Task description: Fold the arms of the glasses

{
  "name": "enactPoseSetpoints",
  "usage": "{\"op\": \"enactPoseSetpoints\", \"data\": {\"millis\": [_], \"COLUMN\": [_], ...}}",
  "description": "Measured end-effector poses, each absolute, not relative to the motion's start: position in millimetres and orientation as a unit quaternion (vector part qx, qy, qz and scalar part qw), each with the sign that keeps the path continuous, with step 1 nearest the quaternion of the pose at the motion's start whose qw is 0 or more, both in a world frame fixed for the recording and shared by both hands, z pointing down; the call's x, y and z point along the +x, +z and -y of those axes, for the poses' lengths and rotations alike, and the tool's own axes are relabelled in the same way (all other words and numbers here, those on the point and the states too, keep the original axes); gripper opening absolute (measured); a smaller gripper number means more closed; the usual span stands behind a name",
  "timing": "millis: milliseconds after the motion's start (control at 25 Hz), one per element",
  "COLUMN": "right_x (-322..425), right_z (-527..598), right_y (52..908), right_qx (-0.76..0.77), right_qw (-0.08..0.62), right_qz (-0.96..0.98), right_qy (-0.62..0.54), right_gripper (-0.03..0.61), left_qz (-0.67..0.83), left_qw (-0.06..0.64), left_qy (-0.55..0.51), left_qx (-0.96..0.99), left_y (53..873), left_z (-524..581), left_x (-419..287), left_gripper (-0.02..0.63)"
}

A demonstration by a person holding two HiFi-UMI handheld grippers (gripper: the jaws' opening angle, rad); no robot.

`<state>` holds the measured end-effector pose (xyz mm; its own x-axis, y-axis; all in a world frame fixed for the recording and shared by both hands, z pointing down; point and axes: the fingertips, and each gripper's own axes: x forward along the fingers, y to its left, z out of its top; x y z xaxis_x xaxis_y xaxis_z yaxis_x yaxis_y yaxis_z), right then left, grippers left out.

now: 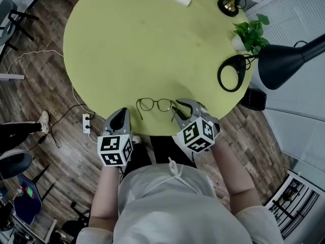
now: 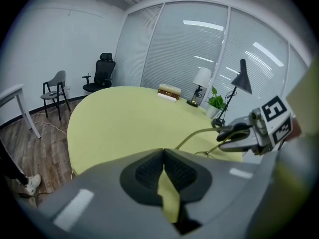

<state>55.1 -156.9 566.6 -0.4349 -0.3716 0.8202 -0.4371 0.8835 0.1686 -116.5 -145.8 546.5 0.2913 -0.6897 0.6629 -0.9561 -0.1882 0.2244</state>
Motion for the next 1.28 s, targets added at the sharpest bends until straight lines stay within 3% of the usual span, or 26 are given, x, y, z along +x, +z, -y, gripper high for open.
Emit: {"op": "enactPoseSetpoints", "data": {"millis": [200,760,1280], "right_x": [50.9,43.7,46.1], "right_z": [152.8,153.3,149.5], "right_y": [569.9,565.1,564.1], "right_qx": [0.217,0.212,0.203], "right_qw": [0.494,0.493,0.481], "right_qz": [0.842,0.844,0.853], "right_qy": [0.01,0.002,0.017], "right_gripper": [0.028,0.026,0.026], "left_qz": [0.559,0.533,0.501], "left_qw": [0.309,0.291,0.303], "left_qy": [0.209,0.181,0.204], "left_qx": [0.741,0.773,0.784], "left_y": [541.9,519.6,548.0], "left_z": [150.4,173.5,180.9], "left_x": [-119.4,-97.0,-61.1], "left_gripper": [0.006,0.006,0.006]}}
